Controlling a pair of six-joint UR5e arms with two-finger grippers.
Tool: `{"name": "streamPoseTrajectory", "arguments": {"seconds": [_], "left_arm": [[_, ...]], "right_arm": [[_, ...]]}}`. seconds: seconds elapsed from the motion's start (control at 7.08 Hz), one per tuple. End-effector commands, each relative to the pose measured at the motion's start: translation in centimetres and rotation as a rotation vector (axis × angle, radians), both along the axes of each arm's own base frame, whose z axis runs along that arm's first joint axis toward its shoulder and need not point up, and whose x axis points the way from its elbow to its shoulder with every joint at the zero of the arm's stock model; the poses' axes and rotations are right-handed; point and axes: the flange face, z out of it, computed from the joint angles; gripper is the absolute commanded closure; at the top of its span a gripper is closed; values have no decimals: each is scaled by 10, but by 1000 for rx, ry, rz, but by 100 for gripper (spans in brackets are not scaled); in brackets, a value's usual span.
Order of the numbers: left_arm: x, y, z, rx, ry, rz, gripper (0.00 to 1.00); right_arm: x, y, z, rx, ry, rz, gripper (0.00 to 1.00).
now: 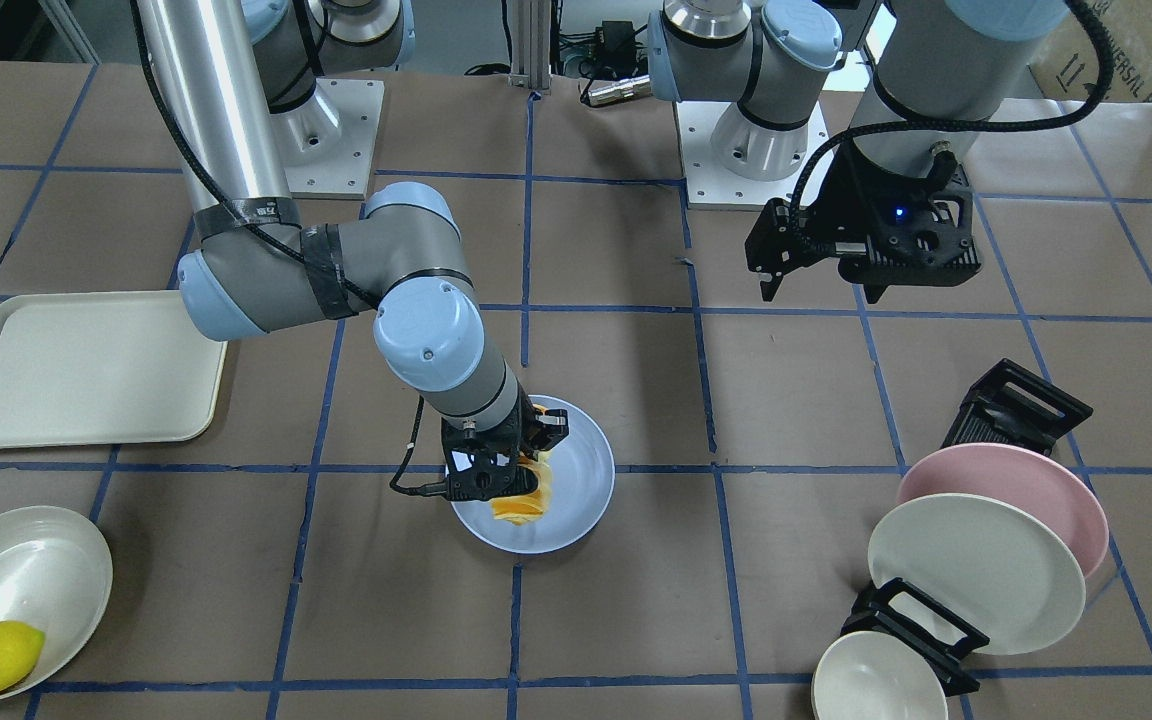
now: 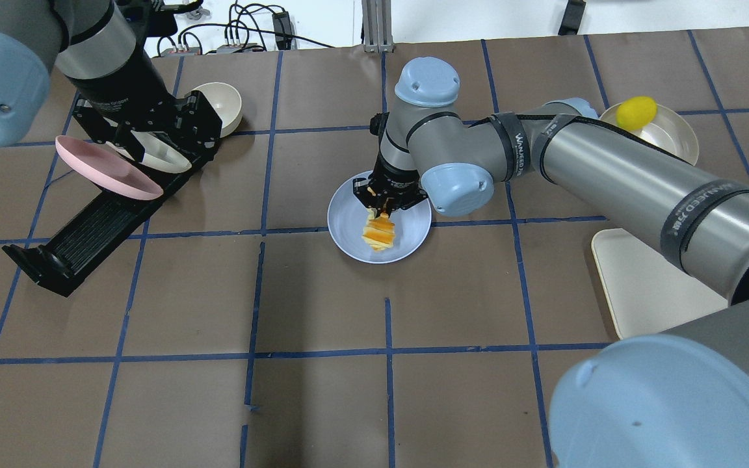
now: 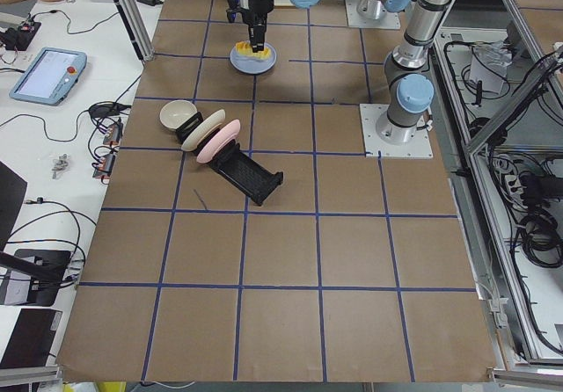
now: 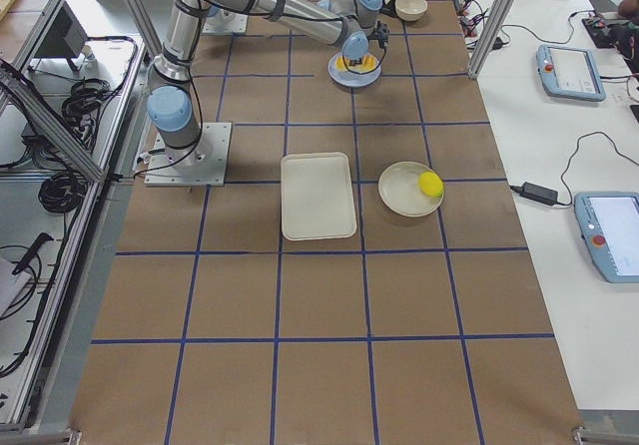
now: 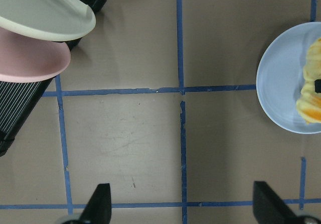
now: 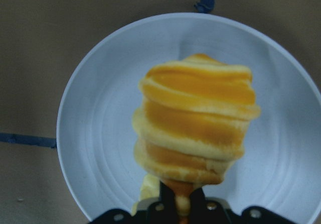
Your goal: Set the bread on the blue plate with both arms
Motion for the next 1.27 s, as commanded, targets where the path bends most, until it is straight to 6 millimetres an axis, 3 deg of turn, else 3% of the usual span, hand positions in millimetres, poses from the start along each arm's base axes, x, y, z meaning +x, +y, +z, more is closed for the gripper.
{"name": "streamPoseTrajectory", "arguments": {"seconds": [0.0, 0.28, 0.42, 0.56, 0.85, 1.13], "left_arm": [[0, -3, 1, 4, 0, -1, 0], [0, -2, 1, 6, 0, 2, 0], [0, -3, 0, 7, 0, 2, 0], [-1, -6, -4, 16, 5, 2, 0], [0, -6, -1, 16, 1, 22, 0], [-1, -6, -2, 17, 3, 35, 0]], "right_arm": [[-1, 2, -2, 13, 11, -47, 0], [0, 0, 3, 5, 12, -50, 0], [-7, -10, 33, -52, 38, -84, 1], [-23, -29, 90, -179, 93, -92, 1], [-64, -63, 156, -260, 195, -27, 1], [-109, -53, 206, -166, 215, -71, 0]]}}
